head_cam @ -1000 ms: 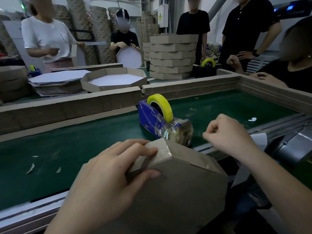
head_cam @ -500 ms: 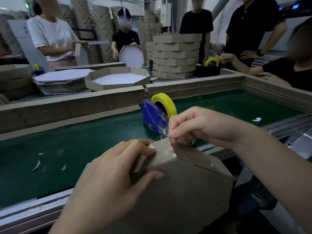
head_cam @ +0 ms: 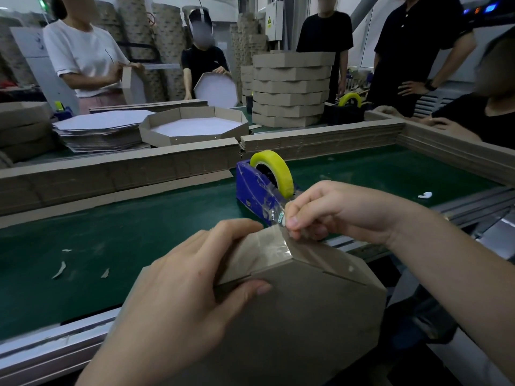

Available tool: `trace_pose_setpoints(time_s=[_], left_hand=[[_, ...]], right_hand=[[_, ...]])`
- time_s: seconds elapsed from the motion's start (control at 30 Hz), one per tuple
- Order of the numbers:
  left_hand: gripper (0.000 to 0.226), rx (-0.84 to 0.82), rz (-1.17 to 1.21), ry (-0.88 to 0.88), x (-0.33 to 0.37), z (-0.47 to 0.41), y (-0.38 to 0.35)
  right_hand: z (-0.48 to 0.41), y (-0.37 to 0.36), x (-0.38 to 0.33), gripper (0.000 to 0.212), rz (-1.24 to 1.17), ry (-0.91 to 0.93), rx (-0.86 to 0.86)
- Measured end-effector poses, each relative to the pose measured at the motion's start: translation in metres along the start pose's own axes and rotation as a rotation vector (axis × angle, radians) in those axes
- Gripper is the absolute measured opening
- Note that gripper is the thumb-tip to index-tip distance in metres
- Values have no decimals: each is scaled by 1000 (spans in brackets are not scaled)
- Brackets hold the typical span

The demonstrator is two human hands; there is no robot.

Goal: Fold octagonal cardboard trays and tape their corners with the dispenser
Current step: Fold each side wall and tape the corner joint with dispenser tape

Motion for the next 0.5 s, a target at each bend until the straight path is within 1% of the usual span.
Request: trace_pose_setpoints(time_s=[0.07,0.2,0.37,0.5], left_hand=[[54,-31,-42,-25,3,-1,-1],[51,-59,-65,-22,2,-1,-2],[48,-51,-93,-20,2,0,0],[48,-51,-96,-10,0,1,0]], right_hand=[[0,0,1,30,14,-3,-1],[-1,0,4,20,36,-29,-21],[-2,2,6,29,116,-63,-14],[0,2,3,31,195,-84,-8]])
Point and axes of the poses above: each hand's wrist, its own z-axis away from the middle knuckle, its own y-axis out of the back of the hand, x = y × z, the point moved 6 cm from there along -z, towards the middle knuckle, and after that the axes turned 1 degree about z, right-handed, at the moved point
